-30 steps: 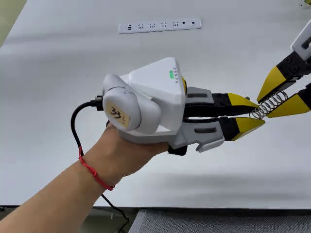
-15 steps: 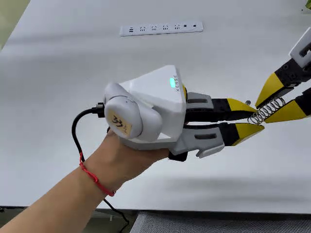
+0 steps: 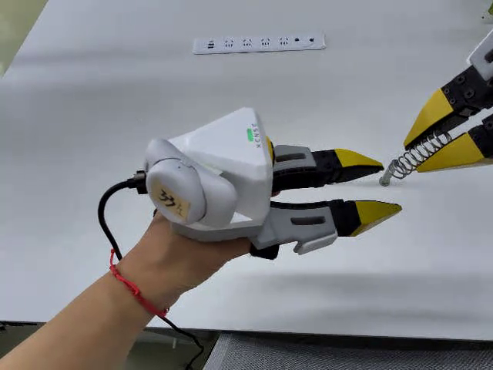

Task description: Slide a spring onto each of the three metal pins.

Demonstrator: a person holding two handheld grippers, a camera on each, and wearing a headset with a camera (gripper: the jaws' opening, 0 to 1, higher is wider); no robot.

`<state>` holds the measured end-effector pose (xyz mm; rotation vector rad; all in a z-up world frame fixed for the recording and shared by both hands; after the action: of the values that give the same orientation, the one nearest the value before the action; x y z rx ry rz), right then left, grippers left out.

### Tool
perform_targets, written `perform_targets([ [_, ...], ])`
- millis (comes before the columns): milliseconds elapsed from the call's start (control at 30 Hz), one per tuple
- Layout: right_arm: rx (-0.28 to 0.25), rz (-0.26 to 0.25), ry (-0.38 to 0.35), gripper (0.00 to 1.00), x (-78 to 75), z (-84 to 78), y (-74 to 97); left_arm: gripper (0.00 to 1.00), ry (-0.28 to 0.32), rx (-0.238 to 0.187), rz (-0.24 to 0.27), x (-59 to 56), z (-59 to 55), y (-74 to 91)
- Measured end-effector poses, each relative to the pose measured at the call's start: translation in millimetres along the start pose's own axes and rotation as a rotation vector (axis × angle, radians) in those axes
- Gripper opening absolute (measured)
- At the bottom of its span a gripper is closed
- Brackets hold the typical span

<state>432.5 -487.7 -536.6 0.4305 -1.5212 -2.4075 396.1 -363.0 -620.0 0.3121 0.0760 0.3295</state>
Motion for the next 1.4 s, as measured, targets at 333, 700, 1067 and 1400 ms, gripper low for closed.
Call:
perform_targets([
  [333,0.017,-0.045,-0.048,0.07,-18.8,-3.9,-2.6,0.38,0.012,0.025,0.094,13.0,-15.6,24.4],
  [700,0.055,-0.057,-0.075,0.07,-45.1,-10.4,-21.8,0.51,0.033,0.032,0.164,21.7,-31.8,43.5],
  [1067,0.111,-0.041,-0.108,0.07,-71.4,-23.3,-57.9,0.68,0.080,0.047,0.224,31.1,-49.8,59.3],
  [1400,0.177,-0.026,-0.126,0.07,-85.2,-40.7,-97.3,0.84,0.101,0.052,0.237,36.3,-66.3,63.1],
])
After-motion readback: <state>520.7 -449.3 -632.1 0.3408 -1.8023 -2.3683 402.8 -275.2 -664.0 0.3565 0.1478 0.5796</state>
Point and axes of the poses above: the centre of the closed fingertips' face, and the gripper's own axes: y roughly backward along the fingers, x roughly to its left, z roughly out of its top, the point moved 8 cm from there along y, roughly backward along the fingers, and after that the axes turned 9 degrees about x, right-handed, at the moved point
